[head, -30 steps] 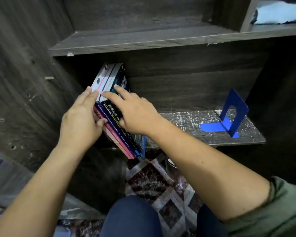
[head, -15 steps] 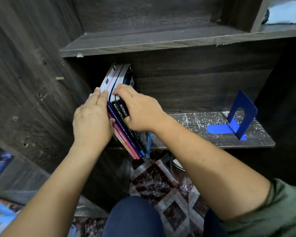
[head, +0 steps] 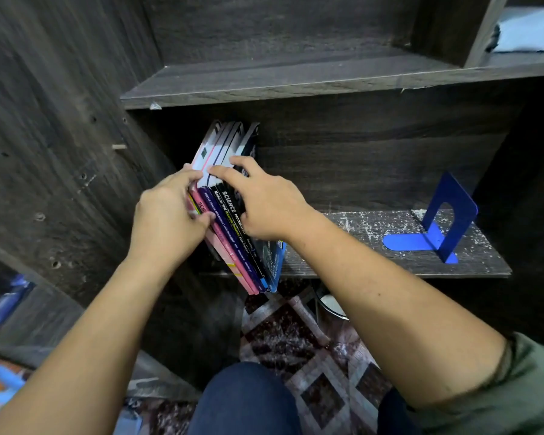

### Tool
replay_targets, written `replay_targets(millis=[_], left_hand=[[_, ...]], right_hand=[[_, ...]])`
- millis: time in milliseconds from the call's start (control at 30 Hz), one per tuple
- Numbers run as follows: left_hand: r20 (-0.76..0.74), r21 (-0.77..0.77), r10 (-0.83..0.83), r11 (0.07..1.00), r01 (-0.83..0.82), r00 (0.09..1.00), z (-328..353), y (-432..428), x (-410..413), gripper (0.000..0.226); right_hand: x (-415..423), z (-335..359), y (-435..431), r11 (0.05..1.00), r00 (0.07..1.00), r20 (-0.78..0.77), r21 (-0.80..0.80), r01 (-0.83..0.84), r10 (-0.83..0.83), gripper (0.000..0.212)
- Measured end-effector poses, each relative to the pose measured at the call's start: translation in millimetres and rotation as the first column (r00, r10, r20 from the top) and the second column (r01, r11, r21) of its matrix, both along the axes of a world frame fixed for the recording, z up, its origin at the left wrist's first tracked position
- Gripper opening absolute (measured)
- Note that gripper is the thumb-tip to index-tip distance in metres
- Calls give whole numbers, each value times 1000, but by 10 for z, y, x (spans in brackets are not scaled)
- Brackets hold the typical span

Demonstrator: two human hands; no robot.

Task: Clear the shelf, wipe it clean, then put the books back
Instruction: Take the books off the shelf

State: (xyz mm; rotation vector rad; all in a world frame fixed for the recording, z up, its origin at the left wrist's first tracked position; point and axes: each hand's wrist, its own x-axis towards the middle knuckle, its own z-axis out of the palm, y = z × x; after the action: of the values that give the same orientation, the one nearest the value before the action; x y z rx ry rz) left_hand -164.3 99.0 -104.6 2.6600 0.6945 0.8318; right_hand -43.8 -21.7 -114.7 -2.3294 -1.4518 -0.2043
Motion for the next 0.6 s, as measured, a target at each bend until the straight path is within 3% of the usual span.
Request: replay_targets(millis=[100, 267, 467, 533, 600], left_hand=[[55, -84, -43, 995, 48, 998, 15, 27, -11, 68], [41, -10, -72, 997, 72, 997, -17, -28, 15, 72], [35, 8, -64, 998, 64, 997, -25, -29, 32, 71], [39, 16, -54, 998, 53, 998, -32, -42, 31, 70], [33, 21, -44, 999, 44, 998, -46, -67, 24, 71]], right_hand=[[42, 73, -23, 998, 1000, -8, 53, 18, -18, 68], [143, 72, -58, 989, 996, -87, 148, -1, 14, 53], [96, -159, 3, 944, 986, -165, 324, 56, -2, 64], [-43, -410, 37, 885, 966, -251, 435, 167, -59, 76], [-205, -696, 72, 775, 887, -444, 513, 369, -128, 88]])
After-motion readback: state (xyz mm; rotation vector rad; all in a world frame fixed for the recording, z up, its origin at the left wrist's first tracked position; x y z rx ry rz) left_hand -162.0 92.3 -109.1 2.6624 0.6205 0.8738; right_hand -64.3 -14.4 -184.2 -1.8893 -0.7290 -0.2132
